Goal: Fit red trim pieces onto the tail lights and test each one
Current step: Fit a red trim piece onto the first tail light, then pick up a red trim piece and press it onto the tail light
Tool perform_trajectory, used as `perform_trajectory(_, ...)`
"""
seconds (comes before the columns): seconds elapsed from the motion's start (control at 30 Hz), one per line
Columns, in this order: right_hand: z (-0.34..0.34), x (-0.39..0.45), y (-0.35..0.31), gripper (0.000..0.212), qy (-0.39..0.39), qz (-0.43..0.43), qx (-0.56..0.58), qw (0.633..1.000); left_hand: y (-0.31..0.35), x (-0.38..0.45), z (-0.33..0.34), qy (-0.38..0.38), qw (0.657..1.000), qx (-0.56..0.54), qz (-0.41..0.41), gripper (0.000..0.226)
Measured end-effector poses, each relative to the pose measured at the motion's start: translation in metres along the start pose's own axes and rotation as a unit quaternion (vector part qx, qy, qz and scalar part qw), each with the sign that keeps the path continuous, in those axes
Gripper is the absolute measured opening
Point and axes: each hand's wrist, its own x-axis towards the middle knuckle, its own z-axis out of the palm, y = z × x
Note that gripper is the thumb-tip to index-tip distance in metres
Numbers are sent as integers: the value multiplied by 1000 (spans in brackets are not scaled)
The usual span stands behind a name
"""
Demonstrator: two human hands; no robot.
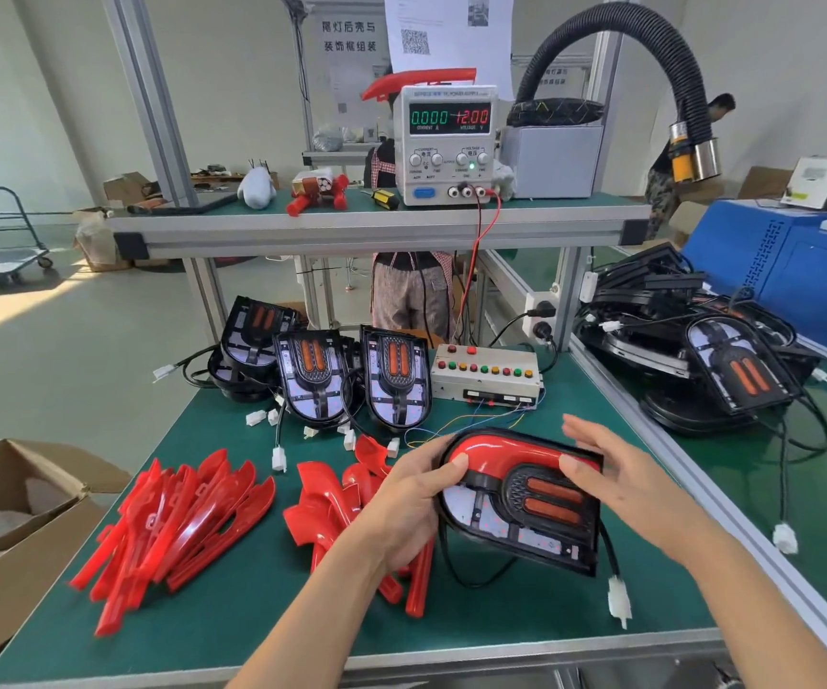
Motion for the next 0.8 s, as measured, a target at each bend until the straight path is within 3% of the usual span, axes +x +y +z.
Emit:
perform_trajectory(0.1,-12,9,-10,48,-125,-20,-58,990,12,9,5,-36,997,60,38,36)
perform_trajectory(0.17,-18,15,-10,37,-163,-22,-66,984,17,16,8,-15,994,94,59,40)
perform_trajectory(0.27,-19,19,-5,29,-124,-31,-30,991,23,25,11,42,993,88,73,41)
perform_trajectory(0.37,-11,16,10,26,-52,-18,30,998,25,28,11,110,991,32,75,25)
perform_trajectory(0.47,3,8,28,29,48,52,143,987,24,21,-1,215,966,103,101,20)
perform_trajectory(0.57,19,0,43,32,112,150,243,952,25,-1,-14,275,939,158,132,15)
perform_trajectory(0.7,39,-16,56,33,137,239,290,916,14,-43,-23,247,862,430,104,10)
perform_trajectory(0.73,43,-19,58,34,137,242,286,917,8,-52,-22,231,829,502,89,10)
perform_trajectory(0.8,50,-21,58,35,144,236,273,921,-5,-63,-17,196,712,671,67,17)
